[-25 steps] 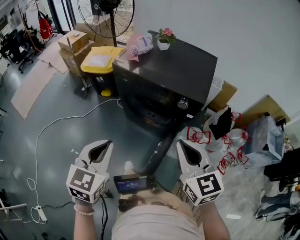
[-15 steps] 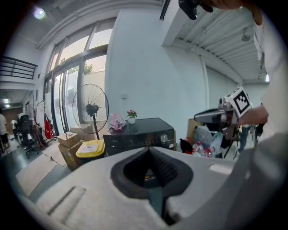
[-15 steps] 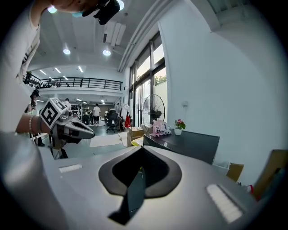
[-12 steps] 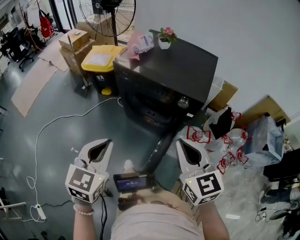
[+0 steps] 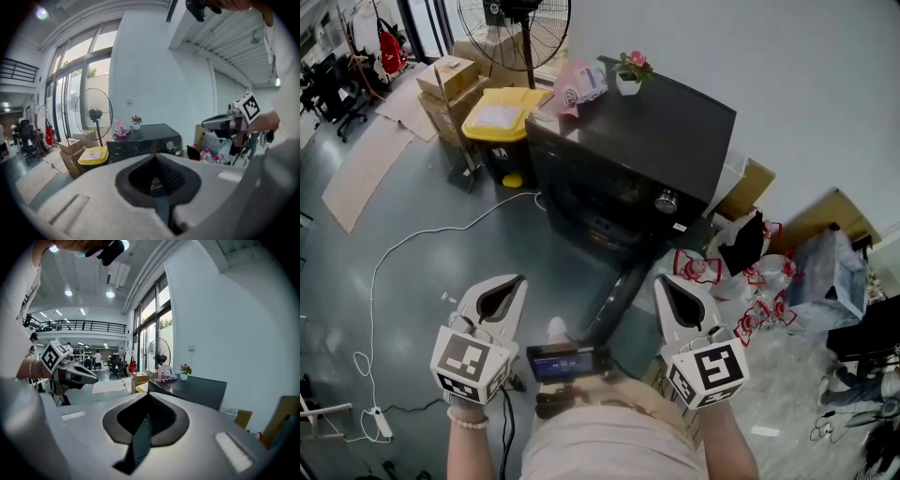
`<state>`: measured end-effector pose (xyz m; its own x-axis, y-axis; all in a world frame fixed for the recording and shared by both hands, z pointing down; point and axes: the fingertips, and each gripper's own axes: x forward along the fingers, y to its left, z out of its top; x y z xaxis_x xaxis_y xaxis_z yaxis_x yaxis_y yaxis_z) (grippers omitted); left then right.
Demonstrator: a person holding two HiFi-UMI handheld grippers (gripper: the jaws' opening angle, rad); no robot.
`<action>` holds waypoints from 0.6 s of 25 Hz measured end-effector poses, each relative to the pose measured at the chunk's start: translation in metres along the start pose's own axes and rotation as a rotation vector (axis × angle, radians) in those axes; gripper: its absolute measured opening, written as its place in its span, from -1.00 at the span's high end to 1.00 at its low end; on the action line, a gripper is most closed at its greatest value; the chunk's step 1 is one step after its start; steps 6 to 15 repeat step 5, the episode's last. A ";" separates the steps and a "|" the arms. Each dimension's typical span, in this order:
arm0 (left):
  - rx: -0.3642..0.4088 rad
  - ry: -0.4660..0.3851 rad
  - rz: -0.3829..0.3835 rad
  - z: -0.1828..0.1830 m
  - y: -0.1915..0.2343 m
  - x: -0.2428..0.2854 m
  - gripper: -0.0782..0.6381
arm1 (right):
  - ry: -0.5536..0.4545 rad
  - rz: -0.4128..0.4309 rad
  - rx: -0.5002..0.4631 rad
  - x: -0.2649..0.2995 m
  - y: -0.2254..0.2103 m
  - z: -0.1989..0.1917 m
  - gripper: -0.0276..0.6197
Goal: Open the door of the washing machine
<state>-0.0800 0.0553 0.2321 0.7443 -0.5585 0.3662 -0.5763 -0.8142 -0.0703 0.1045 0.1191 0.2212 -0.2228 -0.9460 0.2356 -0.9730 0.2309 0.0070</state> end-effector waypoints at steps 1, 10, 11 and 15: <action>0.001 -0.001 0.000 0.000 0.000 0.000 0.80 | 0.000 0.000 -0.001 0.000 0.000 0.000 0.90; 0.004 -0.005 0.001 0.000 -0.002 0.002 0.80 | -0.001 0.001 -0.004 -0.001 -0.001 -0.003 0.90; 0.004 -0.005 0.001 0.000 -0.002 0.002 0.80 | -0.001 0.001 -0.004 -0.001 -0.001 -0.003 0.90; 0.004 -0.005 0.001 0.000 -0.002 0.002 0.80 | -0.001 0.001 -0.004 -0.001 -0.001 -0.003 0.90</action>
